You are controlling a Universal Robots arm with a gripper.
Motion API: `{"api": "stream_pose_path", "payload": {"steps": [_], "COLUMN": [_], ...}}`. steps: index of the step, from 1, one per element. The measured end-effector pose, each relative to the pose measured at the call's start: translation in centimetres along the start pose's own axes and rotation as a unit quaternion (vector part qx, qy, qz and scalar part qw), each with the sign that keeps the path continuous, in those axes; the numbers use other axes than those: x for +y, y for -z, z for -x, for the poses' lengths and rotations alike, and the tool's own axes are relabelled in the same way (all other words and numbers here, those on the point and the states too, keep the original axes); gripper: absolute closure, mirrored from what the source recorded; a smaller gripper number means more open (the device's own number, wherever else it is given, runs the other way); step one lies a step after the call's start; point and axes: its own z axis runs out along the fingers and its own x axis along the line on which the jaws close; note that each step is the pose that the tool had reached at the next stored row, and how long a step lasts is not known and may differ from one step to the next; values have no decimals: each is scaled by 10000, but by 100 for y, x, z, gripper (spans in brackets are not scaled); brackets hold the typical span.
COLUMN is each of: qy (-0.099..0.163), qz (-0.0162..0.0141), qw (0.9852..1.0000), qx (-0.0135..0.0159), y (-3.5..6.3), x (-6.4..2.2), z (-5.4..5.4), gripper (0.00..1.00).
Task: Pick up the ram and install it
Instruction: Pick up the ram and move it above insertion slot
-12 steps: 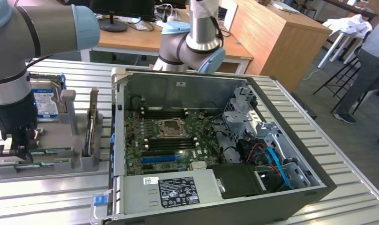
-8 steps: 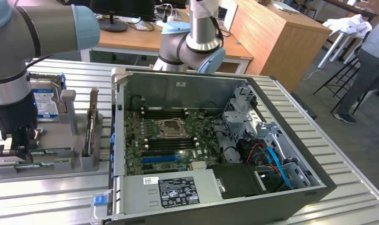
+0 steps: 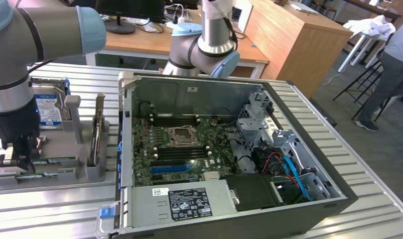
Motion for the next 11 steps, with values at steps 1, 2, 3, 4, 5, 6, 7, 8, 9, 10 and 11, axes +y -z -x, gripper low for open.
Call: {"api": "stream_pose_path", "payload": {"steps": [1,2,3,4,5,6,7,8,9,10,11], "qy": [0,0,0,0,0,0,0,0,0,0,-1], "qz": [0,0,0,-1,-2,-1,0,0,0,0,0], "qw": [10000,10000,10000,10000,10000,10000,10000,10000,10000,10000,10000], "qx": [0,0,0,0,-1,0,0,0,0,0,0], "y": [0,0,0,-1,-2,-1,0,0,0,0,1], "x": [0,0,0,0,-1,0,0,1,1,1,2], "z": [0,0,0,-3,-8,-16,-23,-30,-37,-42,-43], "gripper": [57,57,57,57,57,57,57,57,57,57,57]}}
